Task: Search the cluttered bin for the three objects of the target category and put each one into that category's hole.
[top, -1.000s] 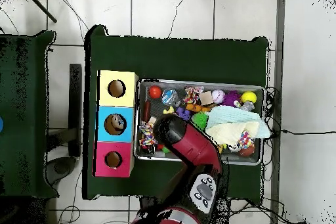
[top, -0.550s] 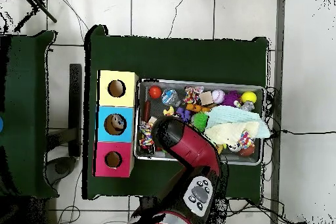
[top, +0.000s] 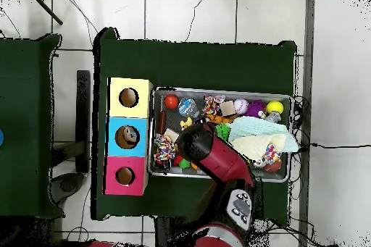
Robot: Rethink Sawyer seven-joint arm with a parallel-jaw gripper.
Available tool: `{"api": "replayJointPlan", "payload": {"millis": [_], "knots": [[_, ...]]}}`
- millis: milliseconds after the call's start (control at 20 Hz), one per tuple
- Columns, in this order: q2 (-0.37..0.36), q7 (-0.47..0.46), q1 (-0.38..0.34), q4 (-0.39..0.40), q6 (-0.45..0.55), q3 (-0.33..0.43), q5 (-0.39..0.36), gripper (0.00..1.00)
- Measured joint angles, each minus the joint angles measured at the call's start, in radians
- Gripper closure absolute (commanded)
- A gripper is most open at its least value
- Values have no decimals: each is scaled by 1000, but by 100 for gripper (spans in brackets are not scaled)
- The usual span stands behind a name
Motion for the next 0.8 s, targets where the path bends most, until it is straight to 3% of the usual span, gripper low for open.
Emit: {"api": "replayJointPlan", "payload": {"millis": [450,800], "knots": [[0,0,-142,0,-187,145,-121,0],[-1,0,-189,1,-161,238,-163,0]]}}
